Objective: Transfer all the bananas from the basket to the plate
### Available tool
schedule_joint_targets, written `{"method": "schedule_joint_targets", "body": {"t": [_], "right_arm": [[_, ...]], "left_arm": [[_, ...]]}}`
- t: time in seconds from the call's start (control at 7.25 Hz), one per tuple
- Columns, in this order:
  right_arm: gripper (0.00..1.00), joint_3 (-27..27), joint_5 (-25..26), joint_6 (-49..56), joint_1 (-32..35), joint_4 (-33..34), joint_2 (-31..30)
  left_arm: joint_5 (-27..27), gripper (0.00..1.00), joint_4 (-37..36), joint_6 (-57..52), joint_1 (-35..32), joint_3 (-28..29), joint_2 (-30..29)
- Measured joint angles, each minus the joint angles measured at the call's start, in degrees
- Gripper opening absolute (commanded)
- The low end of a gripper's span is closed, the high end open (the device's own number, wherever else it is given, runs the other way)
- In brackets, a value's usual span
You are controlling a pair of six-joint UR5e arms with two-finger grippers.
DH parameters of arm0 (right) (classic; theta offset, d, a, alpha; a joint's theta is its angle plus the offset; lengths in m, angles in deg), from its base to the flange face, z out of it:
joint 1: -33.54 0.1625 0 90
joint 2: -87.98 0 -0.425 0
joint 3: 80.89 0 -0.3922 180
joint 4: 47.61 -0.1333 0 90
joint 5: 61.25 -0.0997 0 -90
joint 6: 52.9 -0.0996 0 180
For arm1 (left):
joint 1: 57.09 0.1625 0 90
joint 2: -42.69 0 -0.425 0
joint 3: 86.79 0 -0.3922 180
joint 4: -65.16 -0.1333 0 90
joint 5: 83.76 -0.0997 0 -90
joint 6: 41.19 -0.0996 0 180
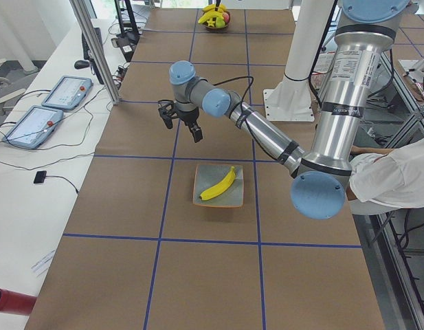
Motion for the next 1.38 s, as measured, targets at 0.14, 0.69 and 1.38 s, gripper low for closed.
{"method": "schedule_joint_targets", "body": {"t": [0.14,0.69,1.38], "right_arm": [[0.88,-0.85,2.11,-2.52,0.05,0.01,0.65],[0.82,-2.27,5.40,-6.29,-3.99,1.10,2.23],[0.35,-4.27,6.62,-4.64,-6.36,0.99,1.57]], "left_arm": [[0.00,1.00,0.00,0.10,-0.03,-0.22,0.00],[0.00,1.00,0.00,0.34,-0.14,-1.00,0.21],[0.18,0.99,-0.02,2.91,-0.03,-1.78,0.00]]}}
